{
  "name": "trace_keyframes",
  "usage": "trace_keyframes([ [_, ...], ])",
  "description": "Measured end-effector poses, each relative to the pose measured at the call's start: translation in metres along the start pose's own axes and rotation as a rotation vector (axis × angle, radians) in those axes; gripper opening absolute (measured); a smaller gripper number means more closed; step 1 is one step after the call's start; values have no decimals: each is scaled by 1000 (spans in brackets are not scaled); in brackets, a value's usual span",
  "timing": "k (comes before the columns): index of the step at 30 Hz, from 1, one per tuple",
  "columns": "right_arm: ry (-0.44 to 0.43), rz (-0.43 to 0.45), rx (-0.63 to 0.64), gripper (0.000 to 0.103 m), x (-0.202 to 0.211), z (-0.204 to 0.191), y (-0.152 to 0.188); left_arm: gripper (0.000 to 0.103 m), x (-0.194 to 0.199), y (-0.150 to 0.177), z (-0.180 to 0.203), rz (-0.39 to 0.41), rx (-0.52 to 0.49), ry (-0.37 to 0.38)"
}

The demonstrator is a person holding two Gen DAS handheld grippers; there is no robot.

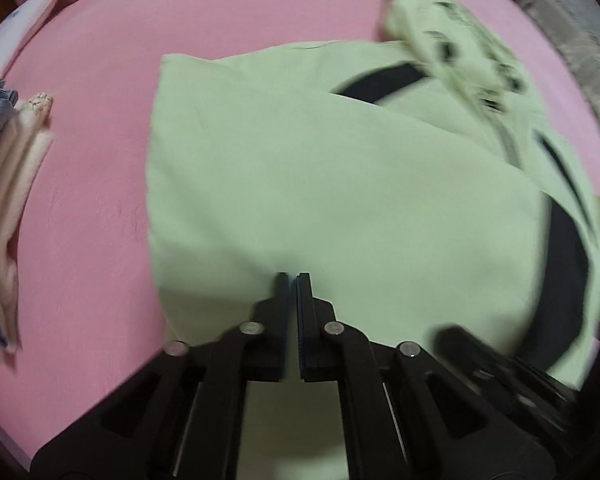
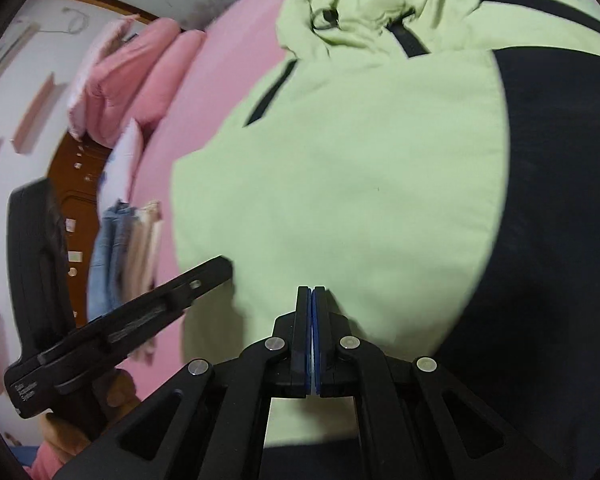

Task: Fold large clothes

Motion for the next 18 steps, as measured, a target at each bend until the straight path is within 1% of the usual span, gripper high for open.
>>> trace_keyframes([
  [2,5,17,8,0,-6,6,-16,1,-14,-8,-8,4,-1,-100],
  [3,19,29,21,0,-7,12,-26,1,-17,-9,-15,9,5,-129],
  [5,60,62,34,0,0,29,-41,1,-16,-13,-27,30,30,-144],
  [7,96,109,-7,0,15,54,-54,1,-13,-17,-36,45,16,-190],
  [8,49,123,-38,0,23,66,-60,1,-12,-19,-39,56,-2,-245],
  [9,63,141,-62,0,29,80,-67,1,-13,-22,-44,63,-17,-303],
  [10,140,175,-73,0,37,93,-70,1,-15,-24,-49,58,-21,-358],
  [11,241,225,-74,0,49,110,-73,1,-22,-26,-59,25,-11,-385],
  [12,284,252,-82,0,57,127,-73,1,-27,-28,-67,5,10,-331],
  [14,374,302,-146,0,76,161,-71,1,-24,-33,-72,8,22,-289],
  [15,383,337,-220,0,87,176,-69,1,-17,-34,-73,16,18,-276],
  [16,375,352,-272,0,95,185,-65,1,-9,-34,-75,34,21,-277],
  [17,390,360,-308,0,100,187,-63,1,3,-33,-78,61,32,-295],
  [18,416,364,-317,2,101,183,-62,1,14,-32,-79,82,43,-301],
])
Point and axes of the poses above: each gripper's, at about its wrist camera, not at the fingertips, and x roughly against the way its jaws point, z to its right, y to its underside, the point moved 3 cm from there along -x, roughly the way its jaws point, and after that the axes turned 1 degree about -x, right-handed, at the moved point
